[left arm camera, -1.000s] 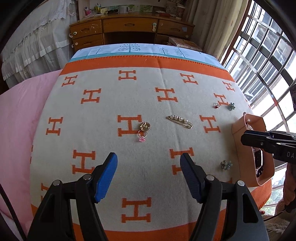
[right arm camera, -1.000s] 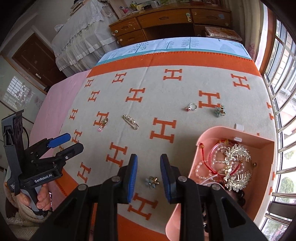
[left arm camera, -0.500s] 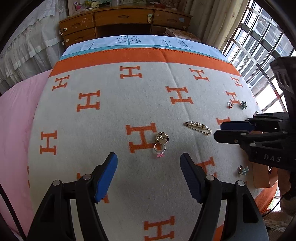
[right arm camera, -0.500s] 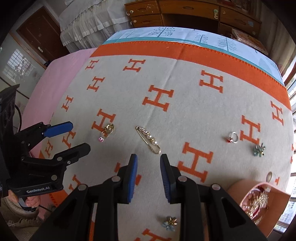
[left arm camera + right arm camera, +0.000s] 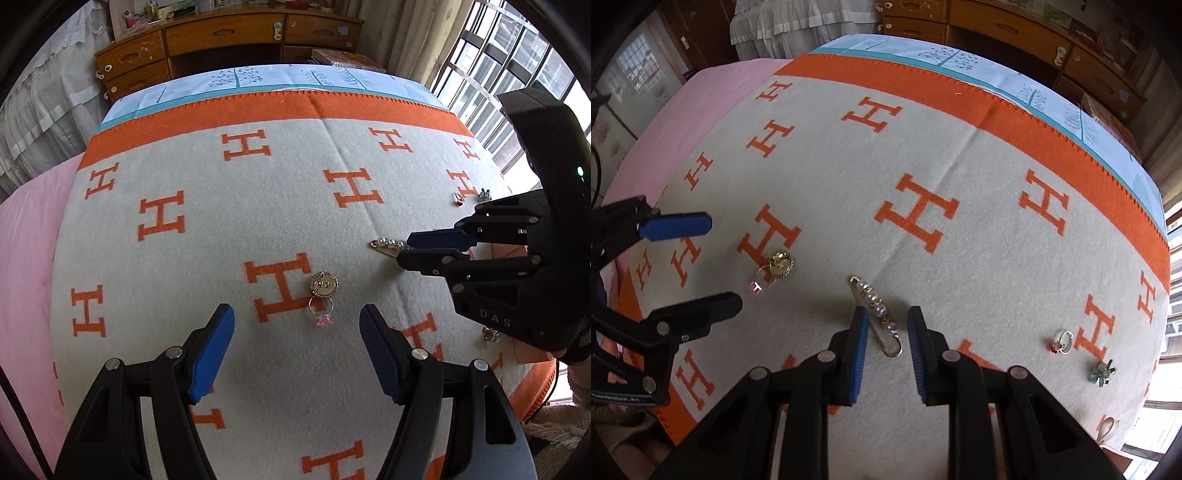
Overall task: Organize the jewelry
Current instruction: 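Grasp the pearl safety-pin brooch with the right gripper while the left gripper grasps the gold coin pendant, then carry the brooch and coin pendant into the pink box and open both grippers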
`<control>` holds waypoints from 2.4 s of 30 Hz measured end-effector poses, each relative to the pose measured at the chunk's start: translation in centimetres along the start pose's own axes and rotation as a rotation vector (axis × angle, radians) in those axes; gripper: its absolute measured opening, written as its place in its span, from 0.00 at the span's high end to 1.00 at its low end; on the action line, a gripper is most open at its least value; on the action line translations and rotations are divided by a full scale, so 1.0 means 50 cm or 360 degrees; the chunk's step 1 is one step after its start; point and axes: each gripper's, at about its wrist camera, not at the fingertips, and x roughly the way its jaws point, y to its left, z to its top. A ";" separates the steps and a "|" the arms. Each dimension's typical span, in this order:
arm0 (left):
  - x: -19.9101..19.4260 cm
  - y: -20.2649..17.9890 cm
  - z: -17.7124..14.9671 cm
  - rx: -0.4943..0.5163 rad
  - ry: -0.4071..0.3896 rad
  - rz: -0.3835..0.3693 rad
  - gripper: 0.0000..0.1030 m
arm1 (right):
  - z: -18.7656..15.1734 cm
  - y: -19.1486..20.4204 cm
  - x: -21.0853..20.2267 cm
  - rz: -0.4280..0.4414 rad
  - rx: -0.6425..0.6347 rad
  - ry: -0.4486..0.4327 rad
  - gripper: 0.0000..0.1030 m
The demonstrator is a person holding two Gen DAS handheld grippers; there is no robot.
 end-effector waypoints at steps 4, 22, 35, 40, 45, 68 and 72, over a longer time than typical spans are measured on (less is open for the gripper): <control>0.013 -0.009 0.010 0.0027 0.0018 -0.0004 0.34 | -0.008 0.004 -0.003 -0.0024 -0.0007 -0.0030 0.90; 0.079 -0.051 0.054 0.0121 0.0156 0.0025 0.61 | -0.078 -0.074 -0.096 0.0213 0.0344 -0.0272 0.93; 0.043 -0.057 0.081 -0.0059 0.0166 0.0018 0.83 | -0.142 -0.126 -0.162 0.0276 0.0527 -0.0434 0.93; -0.018 -0.119 0.090 0.0002 0.0078 0.0019 0.83 | -0.198 -0.157 -0.222 0.0283 0.0617 -0.0557 0.93; -0.084 -0.229 0.094 0.0122 -0.0035 -0.0034 0.83 | -0.276 -0.189 -0.289 0.0261 0.0713 -0.0681 0.93; -0.043 -0.596 0.030 0.0338 -0.0115 -0.0245 0.83 | -0.529 -0.243 -0.253 0.0276 0.1057 -0.0610 0.92; -0.034 -0.600 0.027 0.0313 -0.0106 -0.0266 0.83 | -0.538 -0.242 -0.251 0.0220 0.1071 -0.0625 0.92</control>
